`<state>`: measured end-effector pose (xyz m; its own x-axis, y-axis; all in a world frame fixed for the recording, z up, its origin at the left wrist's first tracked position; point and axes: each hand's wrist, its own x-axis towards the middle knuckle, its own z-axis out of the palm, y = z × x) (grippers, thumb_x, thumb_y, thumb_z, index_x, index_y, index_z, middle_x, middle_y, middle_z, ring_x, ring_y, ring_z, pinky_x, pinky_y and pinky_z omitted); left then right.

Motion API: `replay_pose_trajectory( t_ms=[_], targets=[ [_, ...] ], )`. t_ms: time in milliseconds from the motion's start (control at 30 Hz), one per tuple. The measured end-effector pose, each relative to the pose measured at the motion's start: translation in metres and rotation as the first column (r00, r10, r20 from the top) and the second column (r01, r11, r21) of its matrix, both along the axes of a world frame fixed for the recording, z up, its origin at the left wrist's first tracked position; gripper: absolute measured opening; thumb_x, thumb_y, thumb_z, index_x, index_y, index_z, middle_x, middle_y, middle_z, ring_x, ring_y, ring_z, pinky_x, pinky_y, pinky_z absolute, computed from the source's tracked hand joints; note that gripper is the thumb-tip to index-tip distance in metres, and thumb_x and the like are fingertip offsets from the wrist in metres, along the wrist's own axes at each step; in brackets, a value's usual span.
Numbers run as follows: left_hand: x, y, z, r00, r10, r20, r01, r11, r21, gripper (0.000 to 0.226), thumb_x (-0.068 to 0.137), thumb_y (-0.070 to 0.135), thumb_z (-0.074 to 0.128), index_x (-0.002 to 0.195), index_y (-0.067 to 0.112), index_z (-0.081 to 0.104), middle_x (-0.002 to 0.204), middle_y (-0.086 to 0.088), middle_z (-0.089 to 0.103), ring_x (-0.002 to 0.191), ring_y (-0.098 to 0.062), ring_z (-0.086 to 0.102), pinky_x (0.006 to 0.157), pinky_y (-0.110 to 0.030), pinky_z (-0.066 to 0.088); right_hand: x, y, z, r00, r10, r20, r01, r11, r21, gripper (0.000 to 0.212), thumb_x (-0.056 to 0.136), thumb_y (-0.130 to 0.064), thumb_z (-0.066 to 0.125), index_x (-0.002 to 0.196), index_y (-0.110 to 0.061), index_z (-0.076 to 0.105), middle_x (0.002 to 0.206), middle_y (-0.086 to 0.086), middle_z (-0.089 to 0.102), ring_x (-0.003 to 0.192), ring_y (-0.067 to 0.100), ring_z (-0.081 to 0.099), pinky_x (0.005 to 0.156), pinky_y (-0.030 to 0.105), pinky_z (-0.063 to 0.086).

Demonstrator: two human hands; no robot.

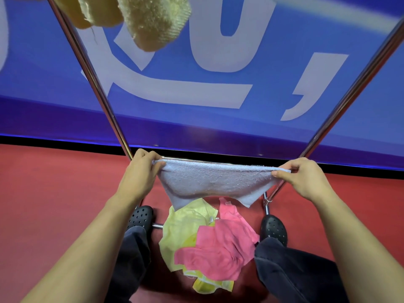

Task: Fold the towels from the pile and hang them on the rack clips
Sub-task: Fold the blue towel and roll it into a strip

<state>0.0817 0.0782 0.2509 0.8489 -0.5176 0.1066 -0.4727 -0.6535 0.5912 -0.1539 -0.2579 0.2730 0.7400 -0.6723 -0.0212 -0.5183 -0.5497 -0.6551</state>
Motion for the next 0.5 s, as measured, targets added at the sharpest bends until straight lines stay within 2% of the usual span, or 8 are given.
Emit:
replay_pose_trajectory(
  t_ms=[67, 167, 267, 333, 433, 500],
  targets=[
    [0.0012, 0.0017, -0.0013, 0.998, 0.000, -0.058, -0.005, 0.997, -0.078, 0.012, 0.099, 0.028, 0.062, 0.092, 0.019, 0.063, 0.105, 0.000, 0.052, 0.091, -0.022, 0.059, 0.090, -0.037, 0.048, -0.0001, 0.0017, 0.0016, 0.997, 0.015, 0.073, -0.019, 0.999, 0.043, 0.011, 0.082, -0.019, 0.084, 0.079, -0.010, 0.078, 0.088, -0.012, 0.066, 0.089, 0.015, 0.062, 0.084, 0.032, 0.046],
    [0.0030, 0.0015, -0.0011, 0.981, 0.048, -0.186, -0.090, 0.970, -0.226, 0.022, 0.100, 0.032, 0.060, 0.083, 0.018, 0.061, 0.088, 0.000, 0.065, 0.079, -0.024, 0.064, 0.079, -0.040, 0.051, -0.0016, 0.0025, 0.0037, 0.980, -0.042, 0.195, -0.014, 0.960, 0.278, 0.012, 0.084, -0.021, 0.082, 0.085, -0.010, 0.078, 0.084, -0.003, 0.074, 0.074, 0.012, 0.062, 0.080, 0.031, 0.050],
    [0.0027, 0.0022, 0.0010, 0.938, 0.112, -0.327, -0.238, 0.896, -0.376, 0.028, 0.096, 0.040, 0.067, 0.085, 0.014, 0.067, 0.077, 0.003, 0.064, 0.072, -0.015, 0.057, 0.075, -0.043, 0.049, 0.0003, 0.0017, 0.0047, 0.940, -0.157, 0.302, 0.000, 0.888, 0.460, 0.015, 0.082, -0.022, 0.082, 0.081, -0.010, 0.074, 0.071, 0.004, 0.070, 0.067, 0.017, 0.061, 0.073, 0.031, 0.051],
    [0.0032, 0.0022, 0.0026, 0.904, 0.126, -0.408, -0.325, 0.823, -0.466, 0.035, 0.088, 0.045, 0.073, 0.084, 0.010, 0.071, 0.074, -0.001, 0.066, 0.071, -0.016, 0.059, 0.079, -0.052, 0.057, 0.0029, 0.0014, 0.0059, 0.898, -0.251, 0.362, 0.009, 0.833, 0.553, 0.024, 0.071, -0.028, 0.087, 0.080, -0.010, 0.073, 0.074, 0.007, 0.070, 0.069, 0.018, 0.062, 0.073, 0.028, 0.054],
    [0.0026, -0.0005, 0.0069, 0.863, 0.109, -0.494, -0.415, 0.711, -0.568, 0.020, 0.087, 0.031, 0.080, 0.084, 0.011, 0.076, 0.071, 0.004, 0.072, 0.068, -0.013, 0.064, 0.075, -0.041, 0.059, 0.0054, 0.0016, 0.0073, 0.835, -0.359, 0.416, -0.012, 0.744, 0.668, 0.050, 0.052, -0.037, 0.088, 0.087, -0.004, 0.073, 0.083, 0.007, 0.072, 0.075, 0.010, 0.069, 0.072, 0.018, 0.058],
    [0.0033, -0.0024, 0.0075, 0.847, 0.076, -0.527, -0.439, 0.660, -0.610, 0.018, 0.090, 0.022, 0.077, 0.090, 0.004, 0.076, 0.070, 0.005, 0.072, 0.064, -0.009, 0.064, 0.067, -0.029, 0.058, 0.0061, 0.0020, 0.0078, 0.820, -0.385, 0.424, -0.046, 0.694, 0.719, 0.054, 0.052, -0.036, 0.086, 0.090, 0.000, 0.072, 0.087, 0.004, 0.074, 0.081, 0.007, 0.071, 0.075, 0.017, 0.058]
  ],
)
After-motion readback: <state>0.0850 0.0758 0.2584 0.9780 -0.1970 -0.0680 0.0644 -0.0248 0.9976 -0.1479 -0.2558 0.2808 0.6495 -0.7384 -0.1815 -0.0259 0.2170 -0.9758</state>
